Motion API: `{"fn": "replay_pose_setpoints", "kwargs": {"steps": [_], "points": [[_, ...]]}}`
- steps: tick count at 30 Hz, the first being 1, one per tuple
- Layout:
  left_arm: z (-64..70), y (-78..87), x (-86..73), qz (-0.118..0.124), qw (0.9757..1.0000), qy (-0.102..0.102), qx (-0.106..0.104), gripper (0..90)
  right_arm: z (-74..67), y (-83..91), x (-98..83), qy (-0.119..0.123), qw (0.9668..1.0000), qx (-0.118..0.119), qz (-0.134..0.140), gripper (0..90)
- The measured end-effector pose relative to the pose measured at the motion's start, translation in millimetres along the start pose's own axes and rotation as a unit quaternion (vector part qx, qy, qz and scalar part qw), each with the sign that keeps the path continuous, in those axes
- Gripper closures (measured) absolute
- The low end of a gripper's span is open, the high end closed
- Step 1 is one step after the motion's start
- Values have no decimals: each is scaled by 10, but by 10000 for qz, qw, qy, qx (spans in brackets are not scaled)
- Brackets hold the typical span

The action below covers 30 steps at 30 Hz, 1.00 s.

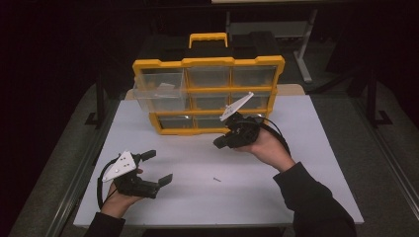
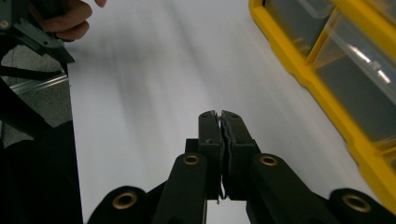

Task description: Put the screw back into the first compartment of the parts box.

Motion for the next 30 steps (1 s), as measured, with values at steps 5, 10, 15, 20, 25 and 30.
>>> {"fn": "replay_pose_setpoints", "kwargs": {"steps": [5, 10, 15, 20, 25, 30], "points": [[-1, 1, 0, -6, 10000, -11, 2, 17, 2, 100, 98, 48, 10000, -3, 48, 873], [-2, 0, 3, 12, 10000, -11, -1, 17, 0, 189, 211, 119, 9998, -25, 126, 874], [-3, 1, 5, 7, 10000, -37, 2, 18, -15, 259, 323, 168, 9997, -40, 195, 874], [-3, 0, 4, 11, 10000, -27, 0, 18, -20, 325, 435, 246, 9994, -64, 247, 874], [-4, 4, 6, 13, 10000, -26, -1, 18, -16, 389, 543, 281, 9989, -60, 360, 874], [1, -2, 6, 34, 10000, -7, 1, 18, -14, 463, 641, 272, 9986, -45, 450, 874]]}}
Point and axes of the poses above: each handheld gripper's, and its own axes: y roughly backward along the jaws, x roughly out of its top, z roughly to its right, the point moved 6 cm from there along -y, roughly forward along the jaws
